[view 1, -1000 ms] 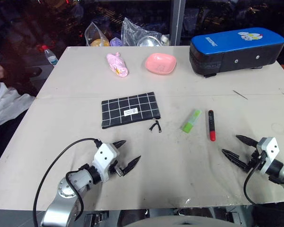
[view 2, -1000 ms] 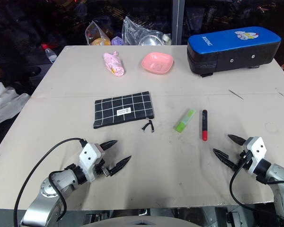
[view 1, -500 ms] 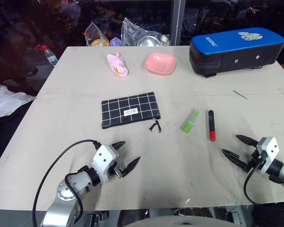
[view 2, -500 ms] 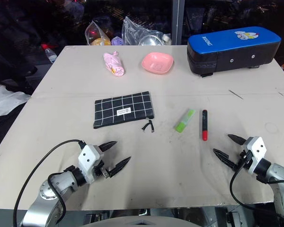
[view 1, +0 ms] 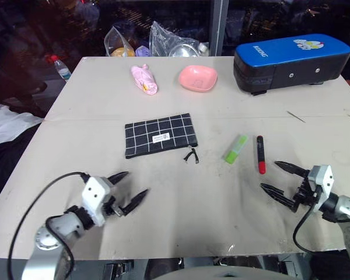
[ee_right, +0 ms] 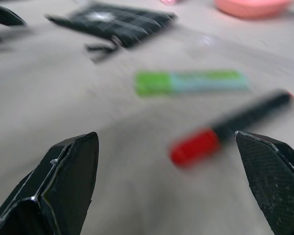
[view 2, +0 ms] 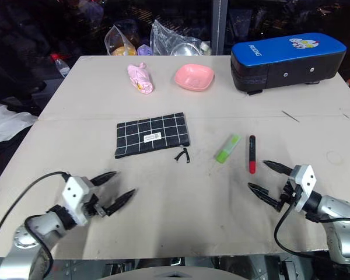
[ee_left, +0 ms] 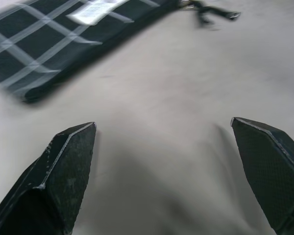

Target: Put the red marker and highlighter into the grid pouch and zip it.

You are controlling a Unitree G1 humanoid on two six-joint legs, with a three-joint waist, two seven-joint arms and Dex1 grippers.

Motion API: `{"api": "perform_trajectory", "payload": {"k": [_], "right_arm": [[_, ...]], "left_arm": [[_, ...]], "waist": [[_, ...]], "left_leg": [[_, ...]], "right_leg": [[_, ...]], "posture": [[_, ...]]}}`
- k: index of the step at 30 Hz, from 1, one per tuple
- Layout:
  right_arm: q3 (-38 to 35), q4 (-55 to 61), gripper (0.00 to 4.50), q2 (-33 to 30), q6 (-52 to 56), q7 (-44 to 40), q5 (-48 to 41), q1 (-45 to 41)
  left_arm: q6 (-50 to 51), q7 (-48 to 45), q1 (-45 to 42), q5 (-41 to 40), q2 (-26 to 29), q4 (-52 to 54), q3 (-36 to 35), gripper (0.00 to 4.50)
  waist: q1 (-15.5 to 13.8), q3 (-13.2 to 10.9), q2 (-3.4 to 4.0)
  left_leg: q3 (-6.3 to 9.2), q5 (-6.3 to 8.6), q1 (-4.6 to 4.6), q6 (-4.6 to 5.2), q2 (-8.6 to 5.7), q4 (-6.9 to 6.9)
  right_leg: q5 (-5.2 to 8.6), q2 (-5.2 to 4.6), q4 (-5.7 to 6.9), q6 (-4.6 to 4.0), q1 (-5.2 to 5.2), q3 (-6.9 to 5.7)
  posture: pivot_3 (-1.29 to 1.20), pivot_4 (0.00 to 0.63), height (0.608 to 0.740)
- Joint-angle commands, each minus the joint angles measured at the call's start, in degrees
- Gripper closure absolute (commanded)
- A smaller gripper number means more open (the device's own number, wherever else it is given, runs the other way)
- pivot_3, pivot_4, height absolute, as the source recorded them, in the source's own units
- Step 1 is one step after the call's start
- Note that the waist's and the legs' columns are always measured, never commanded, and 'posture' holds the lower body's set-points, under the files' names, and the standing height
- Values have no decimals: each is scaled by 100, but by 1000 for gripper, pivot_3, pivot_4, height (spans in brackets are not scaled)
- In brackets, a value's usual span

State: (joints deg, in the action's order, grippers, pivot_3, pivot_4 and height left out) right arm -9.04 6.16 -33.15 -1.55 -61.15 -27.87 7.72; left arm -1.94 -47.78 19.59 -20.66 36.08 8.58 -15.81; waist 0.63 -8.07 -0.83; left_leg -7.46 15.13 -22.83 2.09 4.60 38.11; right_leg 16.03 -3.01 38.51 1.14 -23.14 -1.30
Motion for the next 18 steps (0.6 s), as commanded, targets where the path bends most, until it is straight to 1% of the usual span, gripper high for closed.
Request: {"api": "perform_trajectory", "payload": {"k": [1,5,8,13,16,18], "right_arm": [[261,644,0,-30,220,69,-45,-216],[463,1000,0,-45,502,266,12,-425],[550,1136,0,-27,618,342,-5,-571],[605,1196,0,-20,712,414,8,-648],[612,1224,0,-20,742,458,22,-678],[613,1232,0,-17,768,485,18,-710]], "left_arm": [[-461,-222,-262,-2,345,-709,-548,21],[-960,-436,-662,236,700,-1591,-671,21],[-1431,-566,-1148,482,990,-2368,-604,21],[-2602,-597,-2114,1230,1342,-3741,-137,21],[-3269,-753,-2743,1663,1421,-4470,334,21],[-3508,-846,-3085,1733,1410,-4846,529,21]], "waist": [[-1,-3,-4],[-21,-7,-10],[-31,-14,-22],[-32,-19,-33],[-55,-20,-33],[-71,-19,-30]], "left_leg": [[2,0,-1,0,0,1],[5,0,-5,0,0,2],[6,0,-10,0,-3,7],[8,0,-12,0,-2,8],[8,0,-15,0,-5,9],[8,0,-12,0,-6,11]], "right_leg": [[0,-1,0,0,0,-5],[0,-8,-1,-1,0,-15],[0,-15,-1,-1,-2,-22],[-1,-16,0,-1,0,-26],[-11,-18,2,16,0,-32],[-12,-15,7,17,1,-31]], "posture": [[0,150,717],[0,150,717],[0,150,717],[0,150,717],[0,150,717],[0,150,717]]}}
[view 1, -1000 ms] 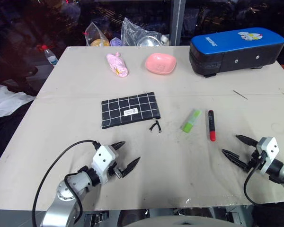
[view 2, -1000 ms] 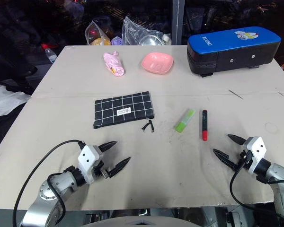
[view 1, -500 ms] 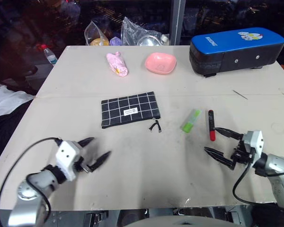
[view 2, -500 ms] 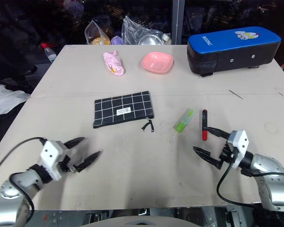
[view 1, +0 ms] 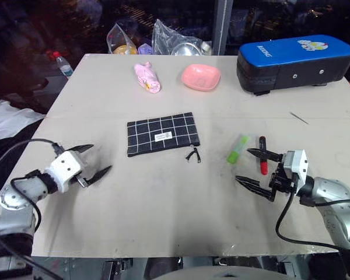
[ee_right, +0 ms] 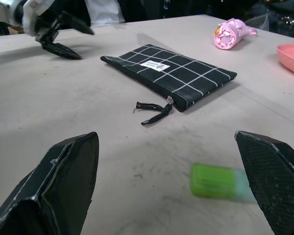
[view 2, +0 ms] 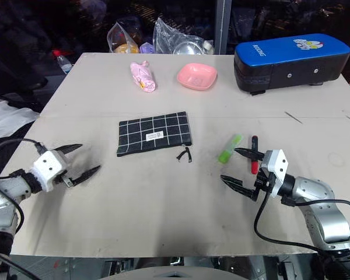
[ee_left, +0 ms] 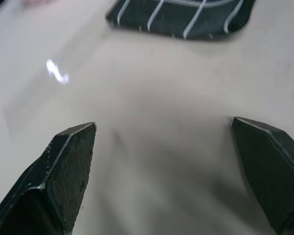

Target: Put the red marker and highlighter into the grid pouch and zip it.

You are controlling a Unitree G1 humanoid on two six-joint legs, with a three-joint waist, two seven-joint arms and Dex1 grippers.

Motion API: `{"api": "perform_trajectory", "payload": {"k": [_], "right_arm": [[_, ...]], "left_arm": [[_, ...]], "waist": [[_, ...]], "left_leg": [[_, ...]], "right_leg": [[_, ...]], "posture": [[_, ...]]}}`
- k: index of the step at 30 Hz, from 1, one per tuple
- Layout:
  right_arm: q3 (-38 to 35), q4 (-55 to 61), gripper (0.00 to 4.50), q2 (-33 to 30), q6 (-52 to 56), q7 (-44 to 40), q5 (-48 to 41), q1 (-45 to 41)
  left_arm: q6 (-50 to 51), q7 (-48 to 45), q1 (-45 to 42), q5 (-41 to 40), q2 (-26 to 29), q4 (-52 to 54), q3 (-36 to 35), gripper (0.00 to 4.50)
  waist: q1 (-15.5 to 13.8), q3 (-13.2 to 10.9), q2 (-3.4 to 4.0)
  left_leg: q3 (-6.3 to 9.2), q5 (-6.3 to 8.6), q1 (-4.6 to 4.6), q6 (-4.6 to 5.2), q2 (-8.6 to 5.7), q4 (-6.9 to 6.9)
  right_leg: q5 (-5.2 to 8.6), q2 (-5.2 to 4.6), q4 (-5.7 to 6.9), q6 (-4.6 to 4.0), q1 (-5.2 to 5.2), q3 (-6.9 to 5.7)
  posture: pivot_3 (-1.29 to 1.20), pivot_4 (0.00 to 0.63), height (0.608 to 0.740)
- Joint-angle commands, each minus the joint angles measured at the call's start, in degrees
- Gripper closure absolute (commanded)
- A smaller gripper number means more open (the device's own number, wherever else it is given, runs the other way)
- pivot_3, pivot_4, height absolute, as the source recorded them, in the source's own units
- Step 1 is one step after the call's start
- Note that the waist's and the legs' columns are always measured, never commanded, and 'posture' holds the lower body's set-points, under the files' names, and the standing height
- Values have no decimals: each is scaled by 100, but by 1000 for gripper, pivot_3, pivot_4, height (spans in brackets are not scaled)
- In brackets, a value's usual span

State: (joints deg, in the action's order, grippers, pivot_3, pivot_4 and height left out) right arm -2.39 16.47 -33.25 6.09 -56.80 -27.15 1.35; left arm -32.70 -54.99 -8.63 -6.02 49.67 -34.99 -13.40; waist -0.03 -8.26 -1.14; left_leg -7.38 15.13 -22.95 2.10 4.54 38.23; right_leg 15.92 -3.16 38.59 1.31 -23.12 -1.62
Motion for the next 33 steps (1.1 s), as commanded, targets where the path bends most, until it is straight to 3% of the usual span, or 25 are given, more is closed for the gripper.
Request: {"api": "perform_trajectory", "payload": {"k": [1,11,17,22,26,33], "right_arm": [[-53,208,0,-3,6,66,-54,-83],[-80,292,0,85,139,339,-117,-94],[-176,314,0,98,258,543,-129,-33],[-217,363,0,131,207,651,-123,39],[-208,428,0,170,172,741,-98,119],[-176,504,0,210,200,852,-69,168]], "left_arm": [[-552,-172,-429,304,46,-655,380,21],[-1902,-511,-2187,1192,-185,-2157,1565,21],[-2244,-628,-2806,1421,-443,-2767,1979,21],[-2432,-745,-3084,1523,-648,-3008,2200,2251],[-2503,-689,-3282,1542,-737,-3129,2268,4337],[-2223,-678,-3485,1151,-967,-2973,2074,4432]], "waist": [[-12,-1,2],[-126,0,3],[-107,0,3],[-108,0,3],[-103,0,3],[-85,0,2]], "left_leg": [[0,0,0,0,0,3],[-4,-1,-1,2,-13,17],[-5,-1,-5,3,-29,20],[-8,-2,-5,3,-30,20],[-6,-2,-6,3,-30,22],[-2,-2,-7,3,-30,23]], "right_leg": [[0,2,3,0,-1,0],[-1,21,26,5,1,-6],[0,18,25,8,1,-4],[0,20,28,10,2,-10],[0,21,29,10,2,-12],[0,24,29,11,1,-11]], "posture": [[0,150,717],[0,150,717],[0,150,717],[0,150,717],[0,150,717],[0,150,717]]}}
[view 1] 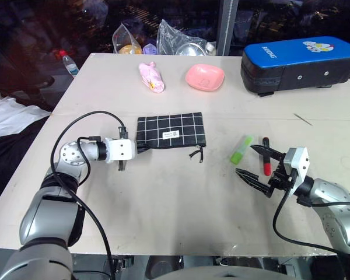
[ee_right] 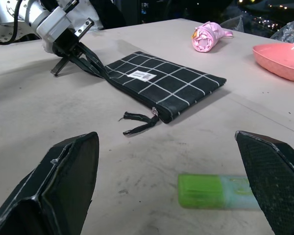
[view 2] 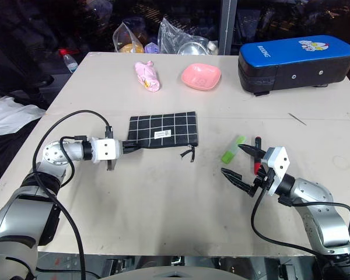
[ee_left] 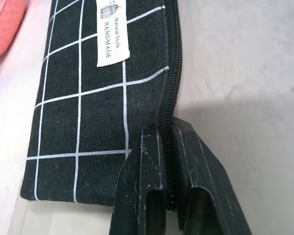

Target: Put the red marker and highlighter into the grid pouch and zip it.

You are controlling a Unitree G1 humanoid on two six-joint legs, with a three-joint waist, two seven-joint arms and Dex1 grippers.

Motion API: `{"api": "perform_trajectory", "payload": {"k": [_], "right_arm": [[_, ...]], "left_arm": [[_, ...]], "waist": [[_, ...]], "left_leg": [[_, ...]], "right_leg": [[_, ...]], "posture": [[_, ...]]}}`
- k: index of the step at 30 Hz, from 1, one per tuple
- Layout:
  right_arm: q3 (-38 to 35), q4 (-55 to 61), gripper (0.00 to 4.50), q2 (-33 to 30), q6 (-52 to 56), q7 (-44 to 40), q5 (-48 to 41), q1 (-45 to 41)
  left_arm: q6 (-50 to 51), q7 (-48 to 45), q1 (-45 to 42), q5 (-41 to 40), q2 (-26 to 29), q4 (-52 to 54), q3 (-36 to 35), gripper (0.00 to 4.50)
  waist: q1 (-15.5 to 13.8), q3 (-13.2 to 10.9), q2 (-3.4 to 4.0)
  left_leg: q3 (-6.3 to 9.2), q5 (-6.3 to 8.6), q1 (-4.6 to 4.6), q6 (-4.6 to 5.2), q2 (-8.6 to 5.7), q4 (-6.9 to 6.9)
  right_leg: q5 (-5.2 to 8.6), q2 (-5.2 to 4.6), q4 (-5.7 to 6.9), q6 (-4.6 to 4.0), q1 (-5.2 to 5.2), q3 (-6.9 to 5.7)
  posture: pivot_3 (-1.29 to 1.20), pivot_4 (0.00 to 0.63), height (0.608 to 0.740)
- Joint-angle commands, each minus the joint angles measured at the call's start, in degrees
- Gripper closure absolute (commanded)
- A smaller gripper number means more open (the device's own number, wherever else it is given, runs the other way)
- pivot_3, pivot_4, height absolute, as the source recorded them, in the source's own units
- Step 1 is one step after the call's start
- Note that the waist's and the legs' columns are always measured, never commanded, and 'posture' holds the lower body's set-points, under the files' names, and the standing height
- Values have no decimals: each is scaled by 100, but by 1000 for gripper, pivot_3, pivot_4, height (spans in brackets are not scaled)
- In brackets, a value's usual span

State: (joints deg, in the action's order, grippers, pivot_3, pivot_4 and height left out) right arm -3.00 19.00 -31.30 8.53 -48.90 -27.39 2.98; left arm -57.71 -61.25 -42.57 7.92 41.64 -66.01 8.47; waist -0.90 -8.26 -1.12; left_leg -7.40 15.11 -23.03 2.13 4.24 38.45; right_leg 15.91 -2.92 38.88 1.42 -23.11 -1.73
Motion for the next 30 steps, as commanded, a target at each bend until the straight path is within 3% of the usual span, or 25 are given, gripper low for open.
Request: {"api": "perform_trajectory", "payload": {"k": [1,3,7,13,17,23,30], "right_arm": [[-93,283,0,26,8,105,-49,-2],[-60,335,0,48,90,186,-60,-16],[169,386,0,369,605,903,127,-406],[431,359,0,835,1930,2215,517,-1063],[145,200,0,1514,3193,3194,170,-1630],[38,-107,0,1810,3884,3495,53,-2146],[-49,-704,0,2083,3843,3593,55,-2657]], "left_arm": [[503,-54,-133,-415,-260,269,-207,4432],[881,-72,-157,-647,-386,554,-324,4432],[2595,353,188,-1121,-750,2408,-511,4432],[4613,1229,979,-940,-931,4777,-511,4432],[5569,1645,1474,-800,-1053,5976,-408,4432],[6453,2055,1920,-722,-1255,6930,-360,4432],[6586,2173,2190,-716,-1316,7219,-288,4432]], "waist": [[0,0,0],[0,-4,-7],[33,-9,-12],[154,-9,-11],[164,-10,-10],[133,-12,-8],[158,-13,-6]], "left_leg": [[0,0,0,0,0,0],[0,0,-5,0,0,3],[20,-11,-66,-19,12,44],[48,-17,-86,-30,24,70],[48,-18,-83,-32,27,71],[51,-18,-84,-32,23,72],[52,-18,-83,-32,20,71]], "right_leg": [[0,1,0,0,0,0],[0,1,0,0,0,-5],[-2,14,12,1,-36,-24],[-2,26,31,3,-54,-18],[-1,28,44,2,-55,-16],[0,24,52,2,-55,-17],[0,24,55,2,-57,-16]], "posture": [[0,150,717],[0,150,717],[0,150,717],[0,150,717],[0,150,717],[0,150,717],[0,150,717]]}}
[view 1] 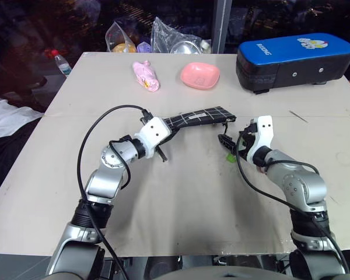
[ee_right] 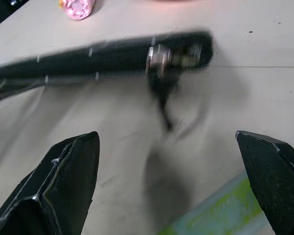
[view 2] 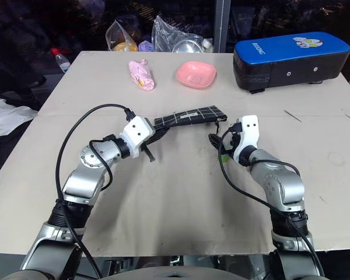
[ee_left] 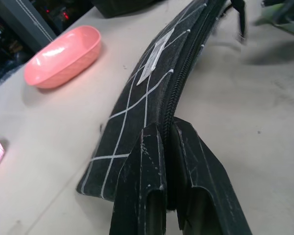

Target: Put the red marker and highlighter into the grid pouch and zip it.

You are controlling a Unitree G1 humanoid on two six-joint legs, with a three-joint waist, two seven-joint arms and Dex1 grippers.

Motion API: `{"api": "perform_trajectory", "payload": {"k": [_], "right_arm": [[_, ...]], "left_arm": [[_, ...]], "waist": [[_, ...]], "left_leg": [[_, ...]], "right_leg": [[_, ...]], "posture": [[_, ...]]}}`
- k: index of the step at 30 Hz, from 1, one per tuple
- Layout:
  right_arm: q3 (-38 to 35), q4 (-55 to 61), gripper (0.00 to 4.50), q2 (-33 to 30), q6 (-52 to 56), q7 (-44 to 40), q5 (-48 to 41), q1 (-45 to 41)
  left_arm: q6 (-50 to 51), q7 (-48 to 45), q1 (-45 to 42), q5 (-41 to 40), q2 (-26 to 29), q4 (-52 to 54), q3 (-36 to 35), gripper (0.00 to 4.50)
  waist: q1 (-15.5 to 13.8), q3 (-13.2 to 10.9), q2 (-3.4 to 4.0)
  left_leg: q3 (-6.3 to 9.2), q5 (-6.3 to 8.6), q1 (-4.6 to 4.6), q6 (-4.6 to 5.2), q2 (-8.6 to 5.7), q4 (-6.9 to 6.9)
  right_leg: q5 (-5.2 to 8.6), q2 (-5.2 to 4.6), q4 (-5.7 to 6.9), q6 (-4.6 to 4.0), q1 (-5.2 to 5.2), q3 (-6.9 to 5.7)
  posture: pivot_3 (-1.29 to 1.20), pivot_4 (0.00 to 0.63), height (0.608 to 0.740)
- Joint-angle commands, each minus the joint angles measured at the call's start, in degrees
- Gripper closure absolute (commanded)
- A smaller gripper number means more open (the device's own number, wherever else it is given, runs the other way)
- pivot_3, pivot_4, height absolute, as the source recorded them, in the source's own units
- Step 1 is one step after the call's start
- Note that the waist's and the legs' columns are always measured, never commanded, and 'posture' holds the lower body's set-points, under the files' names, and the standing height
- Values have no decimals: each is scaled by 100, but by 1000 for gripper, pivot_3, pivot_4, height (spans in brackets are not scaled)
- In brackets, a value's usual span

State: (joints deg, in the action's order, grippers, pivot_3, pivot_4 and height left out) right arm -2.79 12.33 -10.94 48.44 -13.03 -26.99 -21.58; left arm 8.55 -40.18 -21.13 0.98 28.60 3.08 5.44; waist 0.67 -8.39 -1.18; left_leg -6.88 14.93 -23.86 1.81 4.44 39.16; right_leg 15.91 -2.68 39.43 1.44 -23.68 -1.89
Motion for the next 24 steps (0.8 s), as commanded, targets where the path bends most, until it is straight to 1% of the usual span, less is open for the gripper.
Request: {"api": "perform_trajectory", "payload": {"k": [1,8,10,11,12,13,14,15,16,17,18,19,20,24], "right_arm": [[-70,-151,0,90,-215,6,40,-285],[61,-709,0,129,-622,-111,324,-603],[123,-798,507,113,-740,-181,398,-619],[147,-823,910,117,-779,-204,426,-621],[161,-842,1341,123,-809,-222,452,-621],[177,-857,2116,127,-837,-237,476,-620],[192,-865,2414,131,-862,-251,495,-612],[207,-873,2420,131,-889,-263,512,-603],[223,-881,2847,126,-923,-281,535,-595],[240,-897,3486,118,-960,-306,567,-595],[248,-926,3644,118,-995,-329,592,-606],[253,-964,4264,116,-1040,-361,615,-627],[261,-1002,4436,109,-1091,-394,644,-647],[220,-1095,4436,107,-1205,-471,692,-703]], "left_arm": [[-51,75,76,-13,-16,322,30,4432],[-15,189,219,1,-87,464,118,4432],[-9,248,290,24,-119,529,153,4500],[0,279,332,24,-137,577,165,4500],[44,310,364,17,-156,646,169,4500],[113,338,382,6,-172,721,164,4500],[187,363,392,2,-184,800,159,4500],[246,382,401,-2,-192,861,152,4500],[299,397,412,-7,-193,918,149,4500],[348,407,421,-13,-189,970,145,4500],[389,414,430,-18,-183,1010,139,4500],[414,417,455,-29,-172,1048,129,4500],[431,420,480,-41,-161,1077,119,4500],[509,411,566,-143,-166,1229,71,4500]], "waist": [[3,0,0],[2,0,0],[7,0,1],[8,-1,1],[9,-1,2],[9,-1,2],[9,-1,1],[8,-1,2],[6,-1,2],[6,-1,1],[8,-1,2],[8,-1,2],[9,-1,2],[9,-1,2]], "left_leg": [[0,0,0,0,0,0],[-1,0,1,0,1,0],[-1,0,0,1,1,0],[-1,0,0,1,1,-1],[-1,0,0,0,2,-1],[-1,0,0,0,4,-1],[-1,0,0,0,4,-2],[-1,0,0,0,6,-1],[-1,0,0,0,6,-1],[-1,0,0,0,7,-2],[-1,0,0,0,7,-1],[-1,0,0,0,6,-2],[-1,0,0,0,6,-2],[-1,0,1,0,6,-2]], "right_leg": [[0,0,0,0,0,0],[0,-1,0,0,0,0],[0,-1,0,0,0,1],[0,-1,0,0,0,1],[0,-1,-1,0,0,1],[0,-1,0,0,-1,1],[0,-1,0,0,-1,1],[0,-1,0,0,-1,1],[0,-1,0,0,-1,1],[0,-1,0,0,0,1],[0,-1,0,0,0,1],[0,-1,0,0,0,1],[0,-1,0,0,-1,1],[0,-1,0,0,-1,1]], "posture": [[0,150,717],[0,150,717],[0,150,717],[0,150,717],[0,150,717],[0,150,717],[0,150,717],[0,150,717],[0,150,717],[0,150,717],[0,150,717],[0,150,717],[0,150,717],[0,150,717]]}}
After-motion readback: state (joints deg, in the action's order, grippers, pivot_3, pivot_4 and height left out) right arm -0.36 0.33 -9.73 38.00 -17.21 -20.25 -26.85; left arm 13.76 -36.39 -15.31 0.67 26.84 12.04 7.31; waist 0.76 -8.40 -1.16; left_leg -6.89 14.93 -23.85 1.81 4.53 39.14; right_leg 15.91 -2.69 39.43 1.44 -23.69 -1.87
